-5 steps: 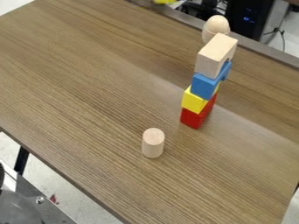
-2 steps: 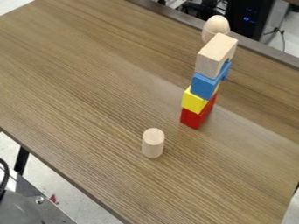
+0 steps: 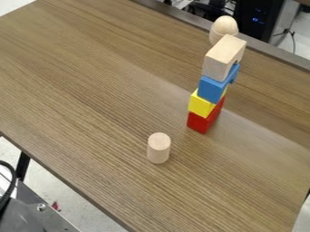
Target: Put the yellow cube on top of the arch
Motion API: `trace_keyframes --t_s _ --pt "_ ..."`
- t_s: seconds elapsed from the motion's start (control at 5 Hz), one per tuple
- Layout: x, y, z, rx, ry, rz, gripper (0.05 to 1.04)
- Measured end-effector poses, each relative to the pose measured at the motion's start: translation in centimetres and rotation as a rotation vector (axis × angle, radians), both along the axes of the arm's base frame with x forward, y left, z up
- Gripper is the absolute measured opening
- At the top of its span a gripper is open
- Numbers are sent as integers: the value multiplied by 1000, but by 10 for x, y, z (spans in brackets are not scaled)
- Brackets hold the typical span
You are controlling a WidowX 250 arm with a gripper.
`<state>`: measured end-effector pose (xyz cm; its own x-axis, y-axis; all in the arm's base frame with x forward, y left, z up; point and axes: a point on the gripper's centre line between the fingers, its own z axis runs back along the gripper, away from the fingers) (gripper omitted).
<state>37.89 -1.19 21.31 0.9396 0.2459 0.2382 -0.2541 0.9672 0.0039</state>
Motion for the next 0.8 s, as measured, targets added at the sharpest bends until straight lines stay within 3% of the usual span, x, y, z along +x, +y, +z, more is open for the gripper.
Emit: trace_keyframes --t_s 0.4,0.8 --pt "-23 -28 -4 13 50 -90 605" --pt "-27 -39 -27 23 122 -142 604"
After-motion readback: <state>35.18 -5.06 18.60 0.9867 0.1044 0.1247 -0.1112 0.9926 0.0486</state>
